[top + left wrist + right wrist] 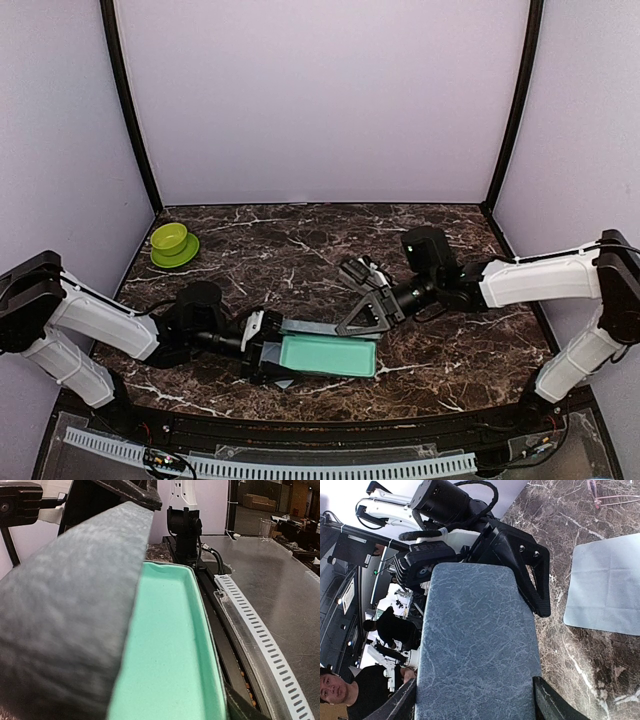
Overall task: Organize the sunglasses
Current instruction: Open the sunglasses case at the center of the board, then pass from the left arm to the right
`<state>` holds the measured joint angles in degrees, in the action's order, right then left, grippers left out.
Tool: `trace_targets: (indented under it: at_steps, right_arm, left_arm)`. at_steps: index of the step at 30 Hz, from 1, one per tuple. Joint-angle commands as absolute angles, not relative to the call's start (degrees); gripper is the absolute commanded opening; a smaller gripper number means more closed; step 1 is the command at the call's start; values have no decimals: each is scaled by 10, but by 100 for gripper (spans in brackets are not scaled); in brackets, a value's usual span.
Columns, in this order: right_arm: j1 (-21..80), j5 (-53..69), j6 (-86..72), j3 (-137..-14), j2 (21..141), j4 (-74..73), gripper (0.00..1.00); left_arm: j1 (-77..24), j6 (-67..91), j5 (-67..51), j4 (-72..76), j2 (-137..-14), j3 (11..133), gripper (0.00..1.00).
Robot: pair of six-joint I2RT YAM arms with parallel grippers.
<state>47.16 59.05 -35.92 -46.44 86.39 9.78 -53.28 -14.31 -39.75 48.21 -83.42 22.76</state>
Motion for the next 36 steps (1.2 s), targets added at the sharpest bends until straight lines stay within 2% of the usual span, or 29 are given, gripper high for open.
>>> trace_targets:
  at_steps: [1, 4, 7, 8, 17, 26, 36]
  right_arm:
    - [413, 414, -381, -460, 871, -10, 71]
    - [410, 412, -378, -463, 876, -12, 77]
    - [406, 411, -376, -464, 879, -13, 89]
    - [405, 410, -375, -464, 880, -13, 90]
    - [401, 384, -330, -475, 857, -48, 89]
    - [408, 252, -214, -483, 700, -167, 88]
    - [532, 156, -87, -548, 701, -288, 89]
  left_arm:
    - [-542, -155, -447, 505, -823, 217, 0]
    - [-542, -156, -448, 502, -825, 216, 0]
    - [-542, -159, -449, 497, -828, 218, 0]
    - [-542, -159, -448, 496, -829, 217, 0]
    - [-542, -132, -442, 490, -849, 227, 0]
    - [-537, -78, -410, 463, -870, 256, 0]
    - [-534, -77, -456, 409, -901, 310, 0]
